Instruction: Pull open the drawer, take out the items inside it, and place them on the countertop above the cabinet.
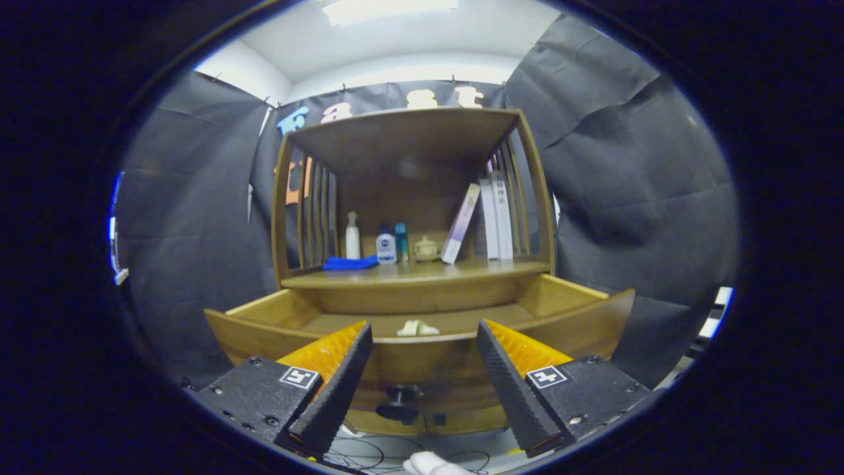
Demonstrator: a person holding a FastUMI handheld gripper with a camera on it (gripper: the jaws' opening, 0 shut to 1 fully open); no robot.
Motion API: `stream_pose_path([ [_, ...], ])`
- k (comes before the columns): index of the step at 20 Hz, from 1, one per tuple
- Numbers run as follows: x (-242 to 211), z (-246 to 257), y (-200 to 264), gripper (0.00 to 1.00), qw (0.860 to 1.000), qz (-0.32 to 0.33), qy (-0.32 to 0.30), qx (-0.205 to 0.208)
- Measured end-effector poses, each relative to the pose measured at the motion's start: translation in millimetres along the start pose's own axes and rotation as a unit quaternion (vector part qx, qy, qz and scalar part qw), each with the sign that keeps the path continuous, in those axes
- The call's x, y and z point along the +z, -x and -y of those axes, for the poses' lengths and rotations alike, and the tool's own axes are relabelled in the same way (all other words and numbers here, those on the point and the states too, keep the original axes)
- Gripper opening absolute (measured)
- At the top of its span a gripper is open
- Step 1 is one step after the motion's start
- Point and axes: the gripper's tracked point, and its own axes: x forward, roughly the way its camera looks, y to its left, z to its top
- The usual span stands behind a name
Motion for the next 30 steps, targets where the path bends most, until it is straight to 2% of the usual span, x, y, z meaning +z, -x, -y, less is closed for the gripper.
stream_pose_path([
  [5, 68, -7, -17, 0.99, 0.999, 0.034, 0.015, 0.015],
  [8, 98, -13, -41, 0.99, 0.999, 0.027, 0.019, 0.027],
  [12, 120, -21, -76, 0.99, 0.999, -0.019, 0.000, 0.029],
  [17, 114, -32, -121, 0.99, 0.993, -0.109, -0.019, 0.033],
  [20, 83, -36, -143, 0.99, 0.979, -0.198, -0.037, 0.027],
  [22, 57, -42, -158, 0.99, 0.965, -0.261, -0.024, 0.028],
  [25, 31, -41, -175, 0.97, 0.951, -0.310, 0.008, 0.019],
  [28, -1, -43, -179, 0.95, 0.926, -0.377, 0.004, 0.016],
  [30, -22, -38, -177, 0.92, 0.908, -0.420, -0.003, -0.002],
])
